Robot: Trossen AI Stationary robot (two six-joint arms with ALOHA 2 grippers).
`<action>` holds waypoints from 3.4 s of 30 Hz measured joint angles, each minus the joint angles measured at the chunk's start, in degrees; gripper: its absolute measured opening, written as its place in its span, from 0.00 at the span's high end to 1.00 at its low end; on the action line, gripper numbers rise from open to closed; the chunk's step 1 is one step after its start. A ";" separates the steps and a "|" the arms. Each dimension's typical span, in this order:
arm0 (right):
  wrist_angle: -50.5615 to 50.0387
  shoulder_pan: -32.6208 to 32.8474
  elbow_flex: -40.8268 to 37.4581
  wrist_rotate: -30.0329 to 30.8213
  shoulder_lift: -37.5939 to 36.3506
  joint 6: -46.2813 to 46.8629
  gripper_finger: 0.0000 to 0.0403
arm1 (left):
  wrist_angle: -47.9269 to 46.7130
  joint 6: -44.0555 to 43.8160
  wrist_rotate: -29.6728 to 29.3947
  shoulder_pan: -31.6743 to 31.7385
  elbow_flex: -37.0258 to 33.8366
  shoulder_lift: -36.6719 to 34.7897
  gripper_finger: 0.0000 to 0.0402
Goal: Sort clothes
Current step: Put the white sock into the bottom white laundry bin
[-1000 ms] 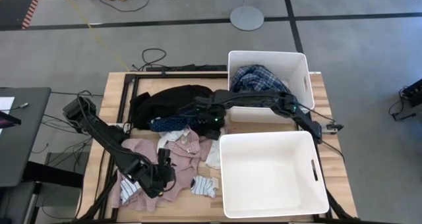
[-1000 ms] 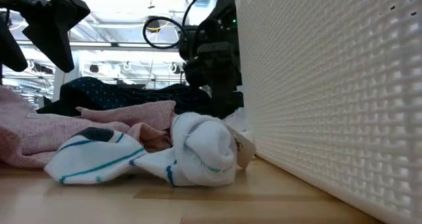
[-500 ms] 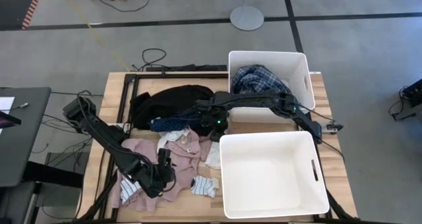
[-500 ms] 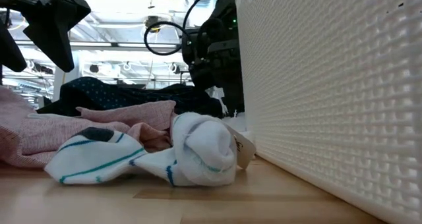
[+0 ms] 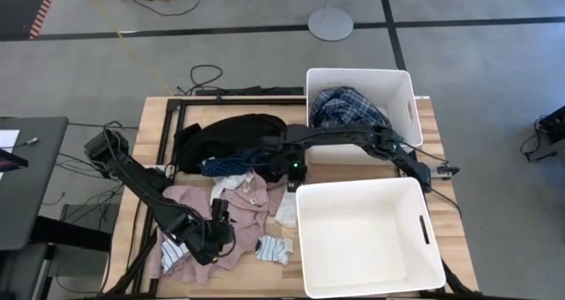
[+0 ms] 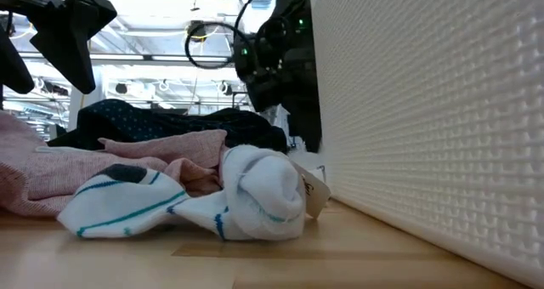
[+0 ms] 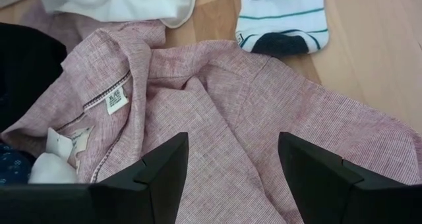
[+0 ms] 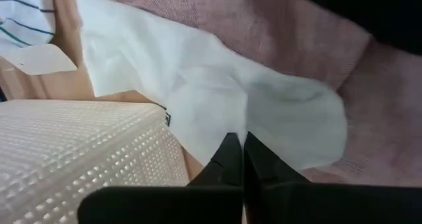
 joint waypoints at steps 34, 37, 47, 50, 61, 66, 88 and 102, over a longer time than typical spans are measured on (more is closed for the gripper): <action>6.75 9.53 22.66 10.92 -25.04 -4.42 1.00 | -0.41 -0.28 -0.51 0.11 0.04 0.00 0.43; 6.75 11.10 22.66 12.89 -26.54 -5.00 1.00 | -0.39 -0.33 -0.52 0.11 0.04 0.00 0.43; 6.91 16.38 22.66 17.48 -31.76 -6.91 1.00 | -0.36 -0.92 -0.51 0.13 0.04 0.00 0.43; 6.72 18.71 22.66 19.35 -33.27 -7.95 1.00 | -0.36 -1.27 -0.50 0.13 0.04 0.00 0.43; 6.25 28.22 22.64 23.29 -37.79 -10.65 1.00 | -0.36 -2.05 -0.50 0.55 0.04 0.00 0.43; 6.25 32.07 22.64 23.29 -39.14 -11.79 1.00 | -0.32 -1.94 -0.50 1.27 0.04 0.00 0.43; -3.69 39.54 20.22 23.29 -39.58 -1.40 1.00 | 0.02 -1.77 -0.48 2.05 0.04 0.00 0.43; -10.69 41.48 10.54 23.59 -39.66 16.64 1.00 | 0.35 -1.86 -0.48 2.05 0.04 0.02 0.43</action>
